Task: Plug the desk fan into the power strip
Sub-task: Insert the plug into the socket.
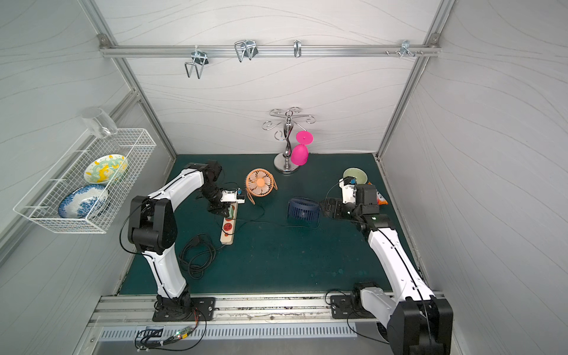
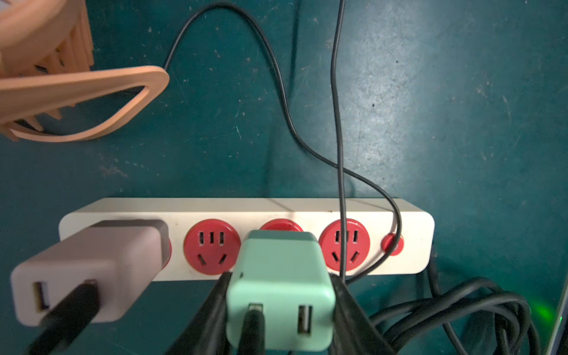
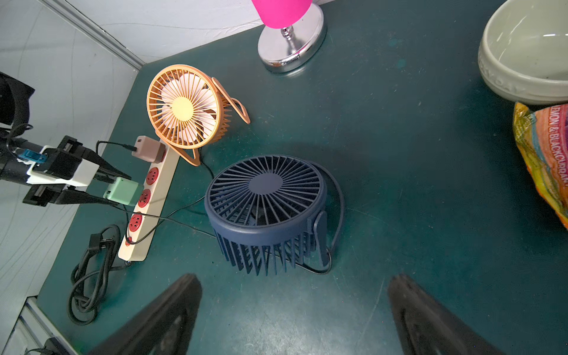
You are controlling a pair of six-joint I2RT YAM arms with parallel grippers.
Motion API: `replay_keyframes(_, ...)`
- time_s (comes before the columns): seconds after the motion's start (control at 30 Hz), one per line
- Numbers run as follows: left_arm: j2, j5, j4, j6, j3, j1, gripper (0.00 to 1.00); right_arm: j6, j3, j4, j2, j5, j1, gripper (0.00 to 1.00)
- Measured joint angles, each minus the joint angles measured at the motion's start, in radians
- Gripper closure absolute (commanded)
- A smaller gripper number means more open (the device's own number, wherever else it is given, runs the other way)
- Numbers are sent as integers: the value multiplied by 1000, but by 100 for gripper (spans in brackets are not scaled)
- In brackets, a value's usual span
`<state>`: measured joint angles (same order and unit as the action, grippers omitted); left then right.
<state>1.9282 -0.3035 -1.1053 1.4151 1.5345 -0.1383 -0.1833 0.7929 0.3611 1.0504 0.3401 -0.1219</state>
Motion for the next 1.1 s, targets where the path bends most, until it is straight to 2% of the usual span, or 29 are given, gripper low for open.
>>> replay_keyframes(0.73, 6, 14, 16, -5, -14, 0, 100, -2, 0, 3, 2, 6, 4, 1)
replay_keyframes(1.0, -25, 20, 98, -13, -95, -8, 100, -5, 0, 8, 5, 21, 4, 1)
replay_keyframes(1.1, -4, 27, 76, -14, -66, -10, 100, -8, 0, 9, 13, 27, 4, 1)
